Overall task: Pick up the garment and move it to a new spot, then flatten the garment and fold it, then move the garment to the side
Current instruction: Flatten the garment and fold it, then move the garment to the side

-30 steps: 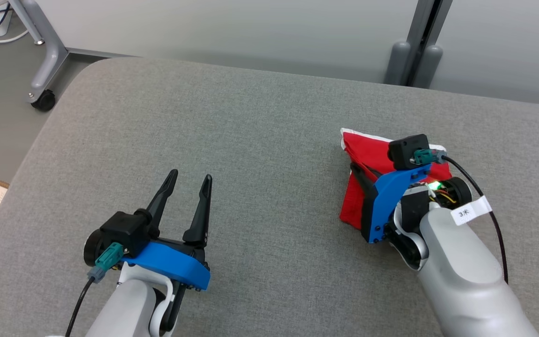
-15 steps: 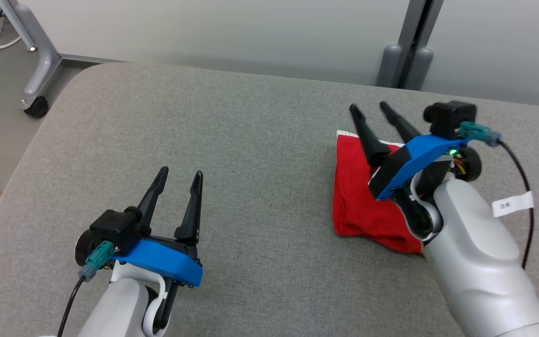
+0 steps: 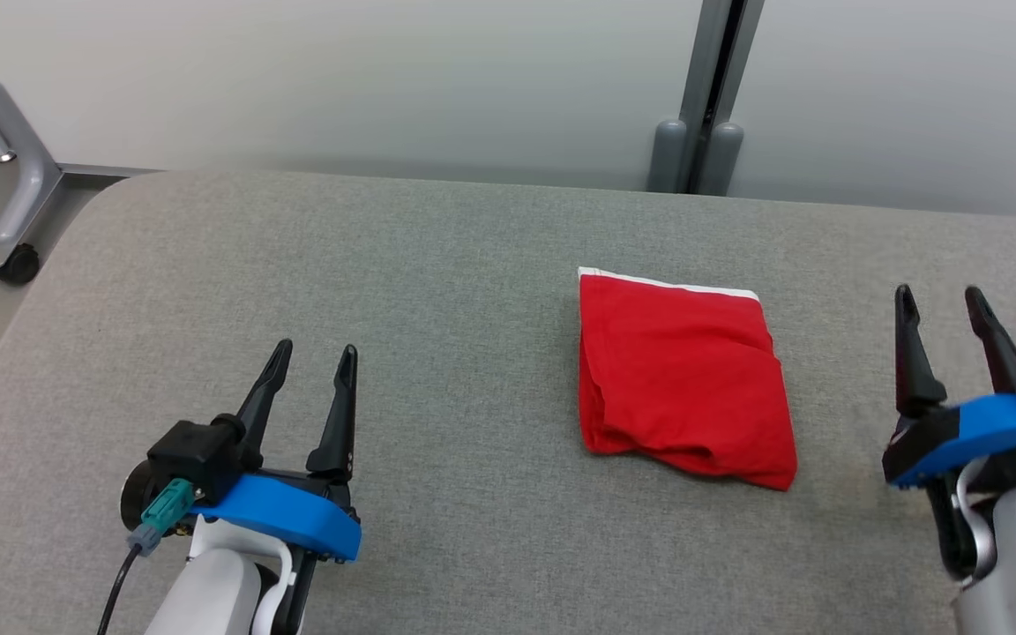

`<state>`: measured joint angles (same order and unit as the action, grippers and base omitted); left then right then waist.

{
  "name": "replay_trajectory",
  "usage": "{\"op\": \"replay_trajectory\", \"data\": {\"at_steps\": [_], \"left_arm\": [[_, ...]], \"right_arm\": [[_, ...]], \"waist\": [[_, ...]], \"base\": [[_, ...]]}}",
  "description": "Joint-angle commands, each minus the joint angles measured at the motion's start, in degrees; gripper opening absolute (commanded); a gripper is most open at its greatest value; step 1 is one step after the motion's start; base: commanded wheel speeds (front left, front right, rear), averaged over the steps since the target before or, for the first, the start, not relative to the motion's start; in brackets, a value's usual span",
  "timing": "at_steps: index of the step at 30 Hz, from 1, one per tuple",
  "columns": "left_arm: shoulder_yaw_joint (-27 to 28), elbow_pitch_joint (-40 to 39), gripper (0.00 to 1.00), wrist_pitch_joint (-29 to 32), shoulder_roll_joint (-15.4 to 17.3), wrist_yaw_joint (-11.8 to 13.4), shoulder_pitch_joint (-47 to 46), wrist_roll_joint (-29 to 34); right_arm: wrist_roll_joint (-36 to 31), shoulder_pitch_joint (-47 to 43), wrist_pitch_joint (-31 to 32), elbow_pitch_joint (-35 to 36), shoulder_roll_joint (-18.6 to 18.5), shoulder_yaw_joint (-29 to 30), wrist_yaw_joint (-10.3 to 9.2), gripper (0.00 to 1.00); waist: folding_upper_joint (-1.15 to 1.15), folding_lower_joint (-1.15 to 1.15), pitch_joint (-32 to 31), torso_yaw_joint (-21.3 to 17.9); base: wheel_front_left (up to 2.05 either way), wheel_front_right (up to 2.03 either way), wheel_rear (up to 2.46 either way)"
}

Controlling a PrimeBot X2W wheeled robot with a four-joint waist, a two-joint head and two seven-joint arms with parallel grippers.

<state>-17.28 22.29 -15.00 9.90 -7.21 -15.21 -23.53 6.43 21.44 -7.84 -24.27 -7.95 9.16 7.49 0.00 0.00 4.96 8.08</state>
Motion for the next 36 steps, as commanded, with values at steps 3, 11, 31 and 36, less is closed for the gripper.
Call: {"op": "replay_trajectory", "data": {"at_steps": [3,11,31,36], "left_arm": [[1.4,-0.5,1.00,-0.2,0.3,0.0,1.5,0.2],[5.2,-0.3,1.00,-0.2,1.1,0.3,3.9,0.5],[9.5,1.4,1.00,-0.2,0.3,0.8,9.3,4.0],[9.8,1.9,1.00,-0.2,0.2,0.6,9.4,4.3]], "right_arm": [[-1.9,-5.2,-0.6,4.3,2.2,1.2,0.00,1.00],[-2.6,-14.2,1.2,14.8,4.8,0.2,0.00,1.00],[0.7,-23.5,3.7,21.4,5.1,-2.2,0.00,1.00],[1.3,-24.0,3.5,20.5,5.1,-2.4,0.00,1.00]], "waist": [[0.00,0.00,-0.6,-1.5],[0.00,0.00,-2.0,-4.9],[0.00,0.00,-5.5,-7.3],[0.00,0.00,-6.0,-7.3]], "base": [[0.00,0.00,0.00],[0.00,0.00,0.00],[0.00,0.00,0.00],[0.00,0.00,0.00]]}}
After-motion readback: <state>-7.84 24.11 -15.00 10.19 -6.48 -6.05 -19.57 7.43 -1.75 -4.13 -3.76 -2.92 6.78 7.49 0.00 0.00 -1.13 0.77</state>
